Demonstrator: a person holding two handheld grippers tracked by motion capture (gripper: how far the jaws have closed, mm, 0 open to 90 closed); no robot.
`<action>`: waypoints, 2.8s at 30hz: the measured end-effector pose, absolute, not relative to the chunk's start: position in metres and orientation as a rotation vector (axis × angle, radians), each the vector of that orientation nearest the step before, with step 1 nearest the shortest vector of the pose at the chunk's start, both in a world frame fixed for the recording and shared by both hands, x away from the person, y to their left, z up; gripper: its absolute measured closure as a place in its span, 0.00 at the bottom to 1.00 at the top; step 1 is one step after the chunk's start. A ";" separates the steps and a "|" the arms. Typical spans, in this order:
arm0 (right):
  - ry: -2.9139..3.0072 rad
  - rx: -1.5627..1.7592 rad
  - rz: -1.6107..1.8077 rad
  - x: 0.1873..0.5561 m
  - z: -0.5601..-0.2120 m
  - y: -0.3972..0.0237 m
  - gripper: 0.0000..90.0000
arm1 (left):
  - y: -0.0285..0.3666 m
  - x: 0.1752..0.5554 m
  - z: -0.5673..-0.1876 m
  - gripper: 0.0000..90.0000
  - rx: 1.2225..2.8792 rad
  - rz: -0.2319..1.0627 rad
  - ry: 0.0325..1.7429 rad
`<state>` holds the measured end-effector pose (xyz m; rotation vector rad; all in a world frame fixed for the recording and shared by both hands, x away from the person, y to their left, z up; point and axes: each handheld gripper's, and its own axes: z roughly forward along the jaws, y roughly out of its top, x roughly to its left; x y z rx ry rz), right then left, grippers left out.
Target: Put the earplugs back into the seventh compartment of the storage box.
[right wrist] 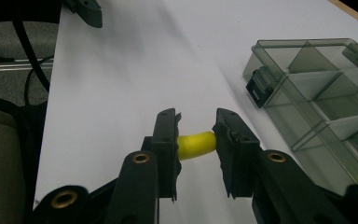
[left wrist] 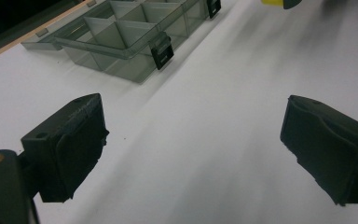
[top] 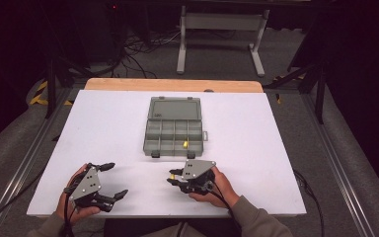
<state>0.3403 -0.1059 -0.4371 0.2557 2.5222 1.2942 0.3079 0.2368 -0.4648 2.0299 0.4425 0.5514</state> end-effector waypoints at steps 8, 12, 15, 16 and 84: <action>2.490 0.257 1.303 0.340 -0.431 -0.110 0.79 | 0.237 0.308 -0.465 0.08 2.028 0.551 0.442; 2.470 0.263 1.315 0.340 -0.427 -0.112 0.79 | 0.237 0.308 -0.465 0.08 2.027 0.550 0.443; 2.457 0.265 1.319 0.340 -0.425 -0.114 0.79 | 0.237 0.308 -0.465 0.08 2.027 0.550 0.442; 2.452 0.268 1.322 0.340 -0.424 -0.115 0.79 | 0.237 0.308 -0.465 0.08 2.027 0.550 0.442; 2.358 0.582 1.248 0.429 -0.432 -0.128 0.76 | 0.236 0.309 -0.466 0.09 2.029 0.538 0.451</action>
